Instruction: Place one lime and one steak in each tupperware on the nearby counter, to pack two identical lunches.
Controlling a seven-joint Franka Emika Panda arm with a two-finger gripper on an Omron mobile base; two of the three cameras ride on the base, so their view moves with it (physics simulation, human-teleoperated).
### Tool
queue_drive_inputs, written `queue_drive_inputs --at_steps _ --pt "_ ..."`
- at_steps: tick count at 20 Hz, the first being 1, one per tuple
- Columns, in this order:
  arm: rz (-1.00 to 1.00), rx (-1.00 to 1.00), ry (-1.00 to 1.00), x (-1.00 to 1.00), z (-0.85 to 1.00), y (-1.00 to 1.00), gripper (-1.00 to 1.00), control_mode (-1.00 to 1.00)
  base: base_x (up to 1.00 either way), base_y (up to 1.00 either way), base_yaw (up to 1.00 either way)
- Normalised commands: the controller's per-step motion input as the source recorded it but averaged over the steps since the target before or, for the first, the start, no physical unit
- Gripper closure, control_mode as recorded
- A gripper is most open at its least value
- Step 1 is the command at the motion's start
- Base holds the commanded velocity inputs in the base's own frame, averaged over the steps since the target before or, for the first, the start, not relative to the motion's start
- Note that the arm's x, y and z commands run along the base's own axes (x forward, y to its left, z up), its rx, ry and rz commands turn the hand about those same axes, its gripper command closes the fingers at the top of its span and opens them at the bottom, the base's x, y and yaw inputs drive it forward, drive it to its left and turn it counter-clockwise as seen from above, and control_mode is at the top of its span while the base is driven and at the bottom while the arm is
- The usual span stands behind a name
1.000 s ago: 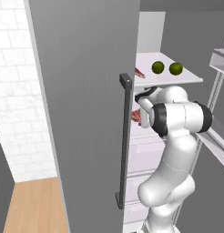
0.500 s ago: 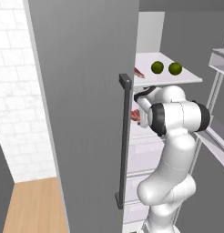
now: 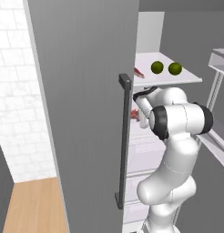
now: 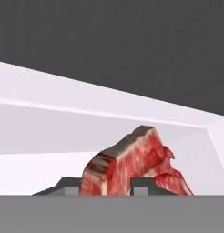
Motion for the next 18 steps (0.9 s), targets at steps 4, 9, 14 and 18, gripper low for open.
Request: queue_drive_inputs --at_steps 4,9,14,18 --pt "-0.04 -0.04 0.01 -0.79 0.82 -0.11 1.0 -1.0 0.0 0.0 0.0" --pt "-0.04 -0.05 0.02 -0.92 0.8 -0.03 1.0 -1.0 0.0 0.0 0.0" --pt "-0.01 -0.05 0.0 -1.0 0.56 0.0 1.0 -1.0 0.0 0.0 0.0" --pt "0.0 -0.01 0.0 -1.0 0.45 0.0 1.0 -1.0 0.0 0.0 0.0"
